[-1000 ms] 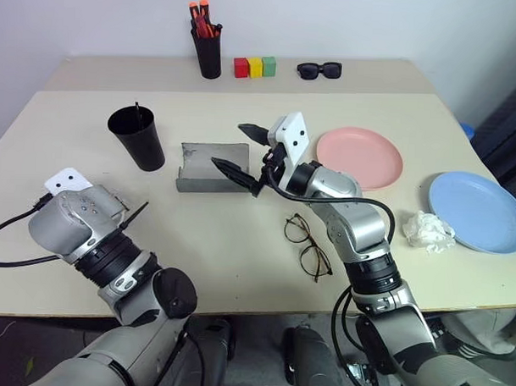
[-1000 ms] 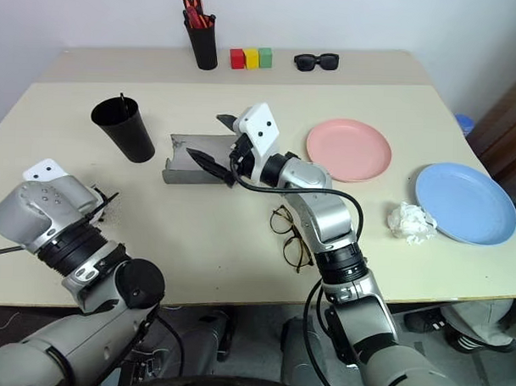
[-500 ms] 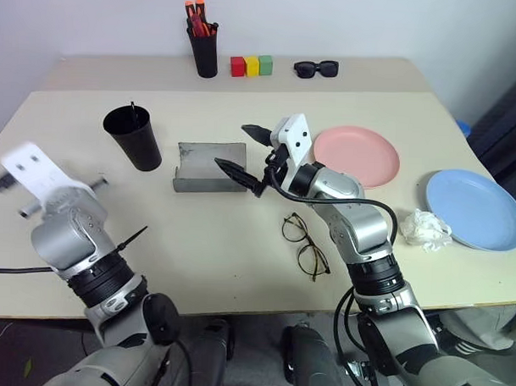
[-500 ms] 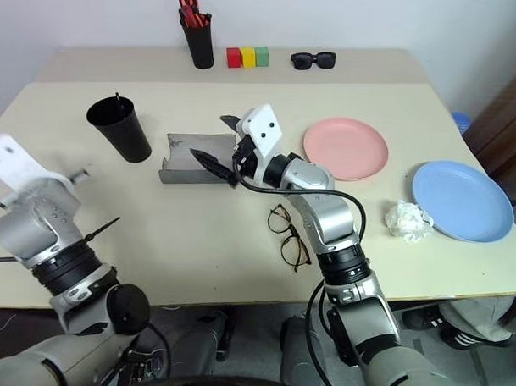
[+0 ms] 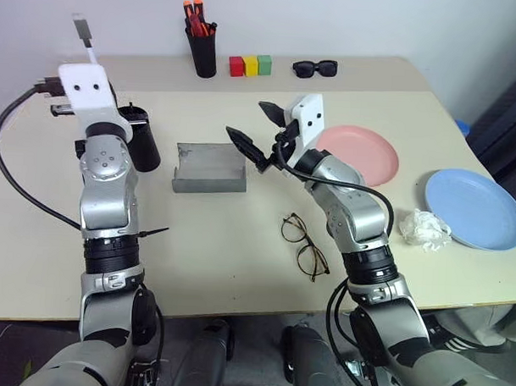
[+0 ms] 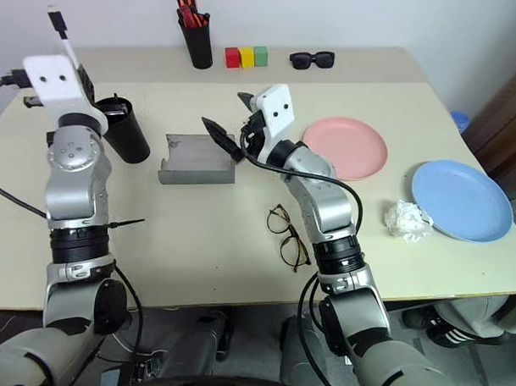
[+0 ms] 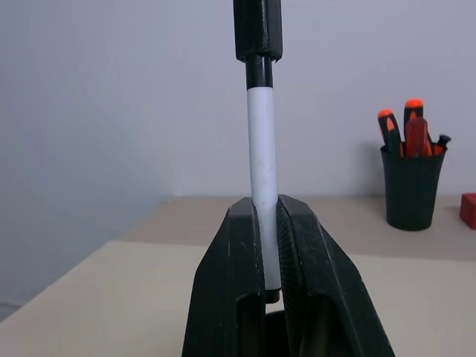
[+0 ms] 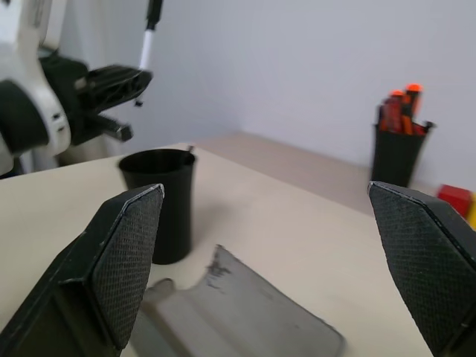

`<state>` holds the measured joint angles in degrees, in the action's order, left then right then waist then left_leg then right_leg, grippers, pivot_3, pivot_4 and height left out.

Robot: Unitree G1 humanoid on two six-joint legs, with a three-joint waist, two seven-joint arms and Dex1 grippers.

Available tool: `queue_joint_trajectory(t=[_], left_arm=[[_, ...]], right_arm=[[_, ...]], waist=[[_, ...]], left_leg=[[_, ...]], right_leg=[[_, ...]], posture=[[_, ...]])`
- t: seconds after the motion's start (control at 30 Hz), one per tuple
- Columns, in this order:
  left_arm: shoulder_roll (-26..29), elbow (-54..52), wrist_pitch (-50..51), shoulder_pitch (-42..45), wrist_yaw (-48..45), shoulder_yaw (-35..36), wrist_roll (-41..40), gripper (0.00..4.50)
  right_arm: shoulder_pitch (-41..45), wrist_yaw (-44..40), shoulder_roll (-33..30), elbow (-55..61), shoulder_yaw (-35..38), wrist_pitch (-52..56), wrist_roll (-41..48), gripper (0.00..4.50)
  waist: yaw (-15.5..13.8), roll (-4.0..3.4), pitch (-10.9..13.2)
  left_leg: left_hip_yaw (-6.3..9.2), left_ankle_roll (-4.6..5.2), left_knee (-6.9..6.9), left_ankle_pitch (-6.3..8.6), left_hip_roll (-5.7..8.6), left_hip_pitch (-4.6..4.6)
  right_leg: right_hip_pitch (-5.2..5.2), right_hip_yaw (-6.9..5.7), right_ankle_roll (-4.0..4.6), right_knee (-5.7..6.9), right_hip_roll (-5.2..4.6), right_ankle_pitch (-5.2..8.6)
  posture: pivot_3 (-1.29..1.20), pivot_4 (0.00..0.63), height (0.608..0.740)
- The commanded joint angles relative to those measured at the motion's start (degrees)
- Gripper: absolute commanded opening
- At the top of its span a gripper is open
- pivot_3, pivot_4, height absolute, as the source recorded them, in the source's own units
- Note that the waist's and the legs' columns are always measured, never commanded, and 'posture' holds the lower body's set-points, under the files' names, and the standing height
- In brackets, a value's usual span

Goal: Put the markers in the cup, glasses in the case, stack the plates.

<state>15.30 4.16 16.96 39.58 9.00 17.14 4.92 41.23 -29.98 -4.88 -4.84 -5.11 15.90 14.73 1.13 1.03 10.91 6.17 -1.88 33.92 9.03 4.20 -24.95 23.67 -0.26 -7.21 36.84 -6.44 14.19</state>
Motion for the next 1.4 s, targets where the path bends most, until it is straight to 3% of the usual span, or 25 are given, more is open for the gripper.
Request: queue_joint_trajectory(t=[0.03,0.47,0.57,0.67,0.93,1.1,1.2,1.27,1.4], left_arm=[[0.83,2.83,-5.23,0.30,2.89,-1.02,1.94,0.07],[0.16,5.93,-6.15,-1.40,6.84,-1.97,2.01,0.07],[0.04,6.01,-5.88,-1.63,7.66,-2.17,2.54,1.22],[-0.29,6.00,-5.57,-1.66,8.52,-1.94,2.32,2.67],[-1.06,4.78,-5.76,-1.52,8.53,-1.47,0.53,2.67],[-0.31,-1.49,-4.07,-1.65,-3.41,-3.30,-7.14,2.67],[5.78,-9.31,3.91,-4.40,-20.02,-8.52,-13.23,3.42],[10.72,-12.90,10.60,-5.88,-28.19,-11.22,-16.38,4.36],[18.35,-13.41,16.75,-6.82,-38.52,-15.31,-18.11,4.44]], right_arm=[[1.16,0.43,0.29,1.88,0.42,-1.13,0.18,4.50],[-0.28,-0.35,-0.37,3.27,-0.18,-0.46,0.79,4.50],[-0.41,-0.80,-0.12,3.35,-0.51,-0.47,0.84,4.50],[-0.42,-0.98,0.01,3.36,-0.55,-0.45,0.83,4.50],[-0.72,-1.32,-0.41,3.66,-0.54,-0.27,0.77,4.50],[-1.94,-4.53,-4.18,4.67,-0.88,0.18,0.29,4.50],[-5.78,-13.81,-12.76,9.05,-2.60,2.01,1.27,4.50],[-8.43,-20.26,-19.05,12.99,-2.94,4.81,3.67,4.50],[-10.74,-27.21,-26.82,16.71,-3.16,7.16,5.65,4.50]], waist=[[-0.07,0.00,0.00],[-0.17,0.00,0.00],[-0.14,0.00,0.00],[-0.15,0.00,0.00],[-0.16,0.00,0.00],[-0.35,0.01,0.00],[-0.25,0.00,0.01],[-0.15,-0.03,0.03],[0.27,-0.13,0.08]], left_leg=[[0.00,0.00,0.01,0.00,0.00,0.00],[0.00,0.01,0.04,0.00,0.02,0.00],[0.00,0.01,0.03,0.00,0.02,0.00],[0.01,0.01,0.03,0.00,0.02,0.00],[0.02,0.01,0.04,0.00,0.02,0.00],[0.00,0.01,0.06,0.00,0.02,0.00],[-0.01,0.01,0.06,0.00,0.02,0.00],[-0.05,0.06,0.04,0.03,0.01,0.00],[-0.04,0.08,0.04,0.04,-0.06,0.01]], right_leg=[[-0.01,0.00,0.00,0.00,0.00,0.00],[-0.02,0.00,-0.01,0.02,0.00,0.00],[-0.02,0.00,-0.01,0.03,0.00,0.00],[-0.02,-0.01,-0.01,0.04,0.00,0.00],[-0.02,-0.01,-0.01,0.04,0.00,0.00],[-0.05,-0.01,-0.01,0.01,-0.01,0.00],[-0.08,-0.01,-0.01,-0.02,-0.02,0.00],[-0.10,-0.01,-0.01,-0.08,-0.02,0.02],[-0.12,-0.01,0.00,-0.12,0.02,0.03]], posture=[[0.00,0.150,0.740],[0.00,0.150,0.740],[0.00,0.150,0.740],[0.00,0.150,0.740],[0.00,0.150,0.740],[0.00,0.150,0.740],[0.00,0.150,0.740],[0.00,0.150,0.740],[0.00,0.150,0.740]])
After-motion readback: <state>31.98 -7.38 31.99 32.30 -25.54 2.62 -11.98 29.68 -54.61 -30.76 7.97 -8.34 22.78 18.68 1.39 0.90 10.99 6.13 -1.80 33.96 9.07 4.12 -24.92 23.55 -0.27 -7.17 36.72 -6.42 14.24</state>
